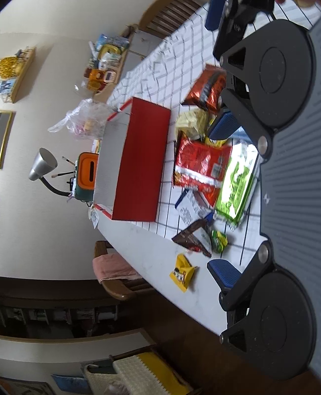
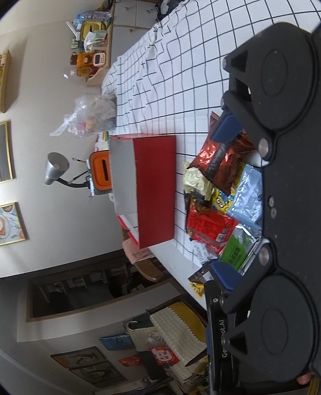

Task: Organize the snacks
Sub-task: 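Grasp the red-brown foil bag with the right gripper while the left grasps the brown chocolate wrapper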

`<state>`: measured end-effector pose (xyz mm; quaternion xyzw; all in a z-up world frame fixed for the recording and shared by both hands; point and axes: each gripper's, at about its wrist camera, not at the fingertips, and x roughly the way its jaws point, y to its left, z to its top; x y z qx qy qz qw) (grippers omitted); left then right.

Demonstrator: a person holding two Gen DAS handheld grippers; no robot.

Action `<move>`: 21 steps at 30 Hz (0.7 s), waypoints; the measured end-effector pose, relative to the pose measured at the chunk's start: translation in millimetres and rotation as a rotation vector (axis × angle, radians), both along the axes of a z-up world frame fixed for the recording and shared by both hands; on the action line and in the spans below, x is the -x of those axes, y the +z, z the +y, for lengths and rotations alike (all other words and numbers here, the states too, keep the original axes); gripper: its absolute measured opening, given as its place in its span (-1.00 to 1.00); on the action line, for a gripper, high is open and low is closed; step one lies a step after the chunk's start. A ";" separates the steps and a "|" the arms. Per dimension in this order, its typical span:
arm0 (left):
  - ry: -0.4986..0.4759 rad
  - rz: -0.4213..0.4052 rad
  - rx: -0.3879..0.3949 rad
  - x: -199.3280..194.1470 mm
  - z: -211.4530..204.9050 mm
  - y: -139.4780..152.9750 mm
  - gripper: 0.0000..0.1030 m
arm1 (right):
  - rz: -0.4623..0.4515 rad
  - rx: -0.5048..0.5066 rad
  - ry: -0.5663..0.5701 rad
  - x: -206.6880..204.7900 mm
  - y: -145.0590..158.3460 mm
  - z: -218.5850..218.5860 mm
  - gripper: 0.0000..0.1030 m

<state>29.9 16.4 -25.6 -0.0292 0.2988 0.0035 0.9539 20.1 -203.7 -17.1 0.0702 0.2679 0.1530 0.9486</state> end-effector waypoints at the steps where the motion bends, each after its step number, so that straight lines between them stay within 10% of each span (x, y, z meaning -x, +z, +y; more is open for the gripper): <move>1: -0.004 0.002 -0.015 -1.0 0.4 -2.4 1.00 | 0.006 0.005 0.009 -0.8 -1.1 -0.7 0.99; 21: 0.048 0.035 -0.149 -48.0 35.2 -22.9 1.00 | 0.066 0.234 0.040 -53.8 -32.9 -12.2 0.96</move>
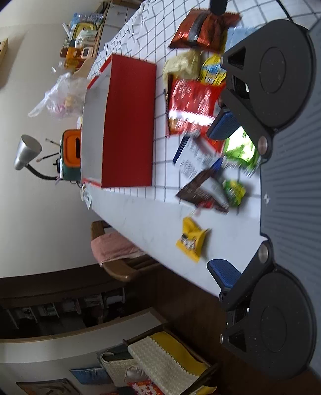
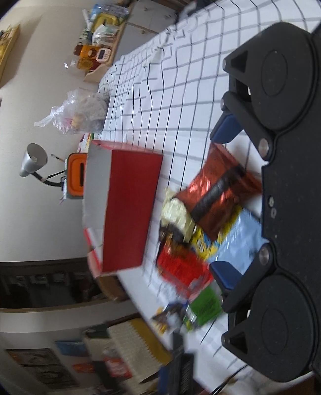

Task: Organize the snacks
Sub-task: 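Grasp the red-brown foil bag with the right gripper while the left grasps the brown chocolate wrapper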

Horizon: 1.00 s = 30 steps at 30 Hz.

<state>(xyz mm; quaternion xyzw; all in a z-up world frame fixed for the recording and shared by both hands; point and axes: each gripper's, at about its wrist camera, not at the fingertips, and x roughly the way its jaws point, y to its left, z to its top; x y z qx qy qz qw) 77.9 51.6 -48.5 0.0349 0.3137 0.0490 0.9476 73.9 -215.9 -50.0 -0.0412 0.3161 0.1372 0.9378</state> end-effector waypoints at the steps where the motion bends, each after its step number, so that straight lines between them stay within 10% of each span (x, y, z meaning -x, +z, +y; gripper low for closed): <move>1: 0.005 0.002 -0.006 -4.4 4.4 -0.6 1.00 | 0.010 0.014 0.008 -6.0 -3.2 -1.4 0.96; 19: -0.084 0.164 0.010 -69.4 12.8 -23.6 0.96 | 0.094 0.096 0.168 -57.2 -29.3 1.9 0.79; 30: -0.103 0.298 0.098 -94.7 22.4 -38.8 0.58 | 0.113 0.145 0.267 -75.7 -32.1 6.7 0.71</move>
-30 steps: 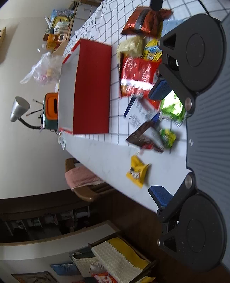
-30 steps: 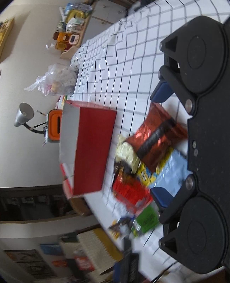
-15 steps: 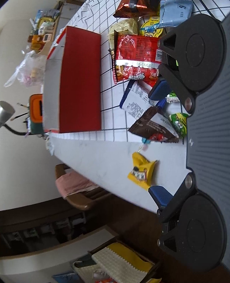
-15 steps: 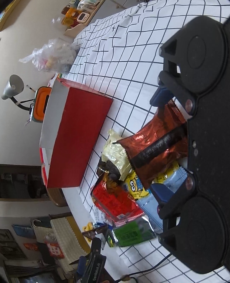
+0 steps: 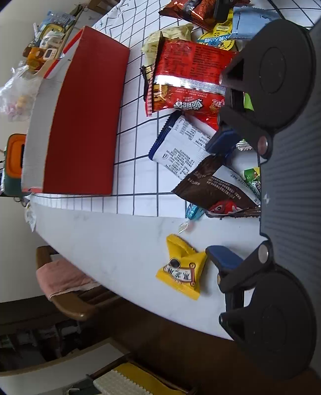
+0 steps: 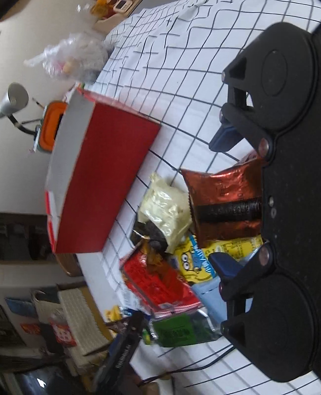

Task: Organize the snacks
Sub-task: 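Grasp the red-brown foil bag with the right gripper while the left grasps the brown chocolate wrapper, then carry both snacks over the red box and open both grippers to drop them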

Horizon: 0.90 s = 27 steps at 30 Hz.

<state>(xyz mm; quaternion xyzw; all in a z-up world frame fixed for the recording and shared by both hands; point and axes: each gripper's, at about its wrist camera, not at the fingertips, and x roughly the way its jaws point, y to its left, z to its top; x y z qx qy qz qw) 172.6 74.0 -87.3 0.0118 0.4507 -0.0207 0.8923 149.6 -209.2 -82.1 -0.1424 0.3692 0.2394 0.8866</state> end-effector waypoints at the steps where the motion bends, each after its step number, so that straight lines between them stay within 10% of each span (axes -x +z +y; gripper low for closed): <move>1: 0.001 0.000 0.002 -0.6 0.2 -0.2 0.58 | 0.002 0.011 0.000 -0.9 -1.9 1.2 0.67; 12: 0.014 0.006 0.075 -0.5 7.2 -0.2 -0.06 | 0.022 -0.052 -0.009 2.8 -2.3 -0.7 0.11; 27: 0.057 -0.030 0.099 15.9 16.0 9.5 -0.14 | -0.016 -0.108 -0.078 24.9 16.6 -3.0 -0.06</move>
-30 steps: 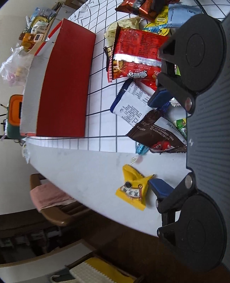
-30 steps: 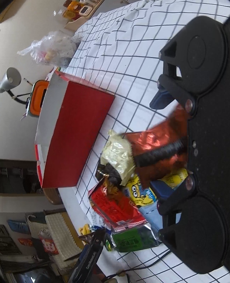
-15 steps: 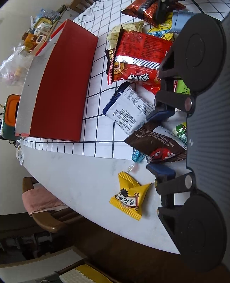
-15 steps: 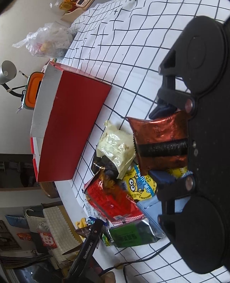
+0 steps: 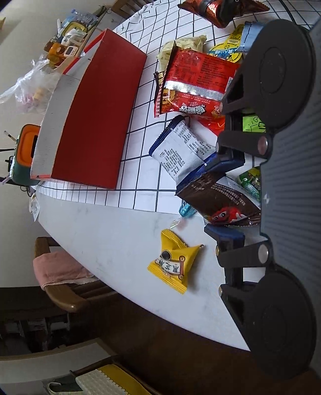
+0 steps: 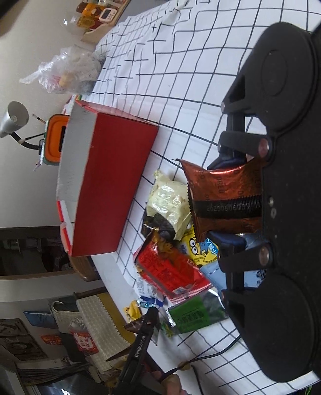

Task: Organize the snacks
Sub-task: 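Carry both snacks over the red box and open both grippers to drop them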

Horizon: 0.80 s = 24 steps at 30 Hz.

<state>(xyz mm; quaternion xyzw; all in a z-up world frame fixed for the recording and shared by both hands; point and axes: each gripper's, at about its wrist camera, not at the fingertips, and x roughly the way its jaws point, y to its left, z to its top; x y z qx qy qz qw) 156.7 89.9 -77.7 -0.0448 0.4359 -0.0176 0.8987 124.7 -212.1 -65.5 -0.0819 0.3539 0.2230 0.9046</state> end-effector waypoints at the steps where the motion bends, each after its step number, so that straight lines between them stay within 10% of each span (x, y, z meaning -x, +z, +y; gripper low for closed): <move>1: 0.003 -0.004 0.001 1.8 0.6 2.0 -0.14 | -0.005 -0.002 -0.003 2.1 2.3 0.0 -0.06; 24: -0.006 -0.232 -0.046 24.8 -41.2 100.5 -0.13 | -0.162 -0.051 -0.078 13.1 85.4 0.7 -0.06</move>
